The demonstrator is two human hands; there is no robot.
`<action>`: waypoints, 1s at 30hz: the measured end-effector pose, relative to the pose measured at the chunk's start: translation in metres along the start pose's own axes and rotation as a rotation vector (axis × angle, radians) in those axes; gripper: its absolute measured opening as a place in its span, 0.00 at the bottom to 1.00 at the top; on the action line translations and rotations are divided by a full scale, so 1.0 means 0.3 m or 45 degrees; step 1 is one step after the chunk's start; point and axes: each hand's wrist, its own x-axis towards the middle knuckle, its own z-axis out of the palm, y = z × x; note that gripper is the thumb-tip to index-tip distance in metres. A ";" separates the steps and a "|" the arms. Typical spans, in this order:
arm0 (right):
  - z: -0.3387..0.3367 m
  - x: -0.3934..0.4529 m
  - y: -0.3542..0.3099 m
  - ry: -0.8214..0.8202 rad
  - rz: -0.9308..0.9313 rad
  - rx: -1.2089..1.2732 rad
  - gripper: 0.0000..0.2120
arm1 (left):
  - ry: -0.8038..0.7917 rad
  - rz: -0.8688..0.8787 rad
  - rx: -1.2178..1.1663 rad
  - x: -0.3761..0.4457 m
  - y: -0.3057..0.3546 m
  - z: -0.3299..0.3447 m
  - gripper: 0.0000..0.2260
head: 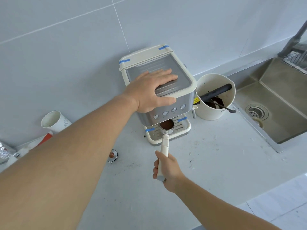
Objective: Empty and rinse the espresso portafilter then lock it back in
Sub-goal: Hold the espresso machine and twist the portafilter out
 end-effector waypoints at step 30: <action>-0.506 -0.309 -0.318 -0.297 0.098 -0.417 0.09 | 0.065 -0.316 0.082 -0.001 0.121 0.027 0.26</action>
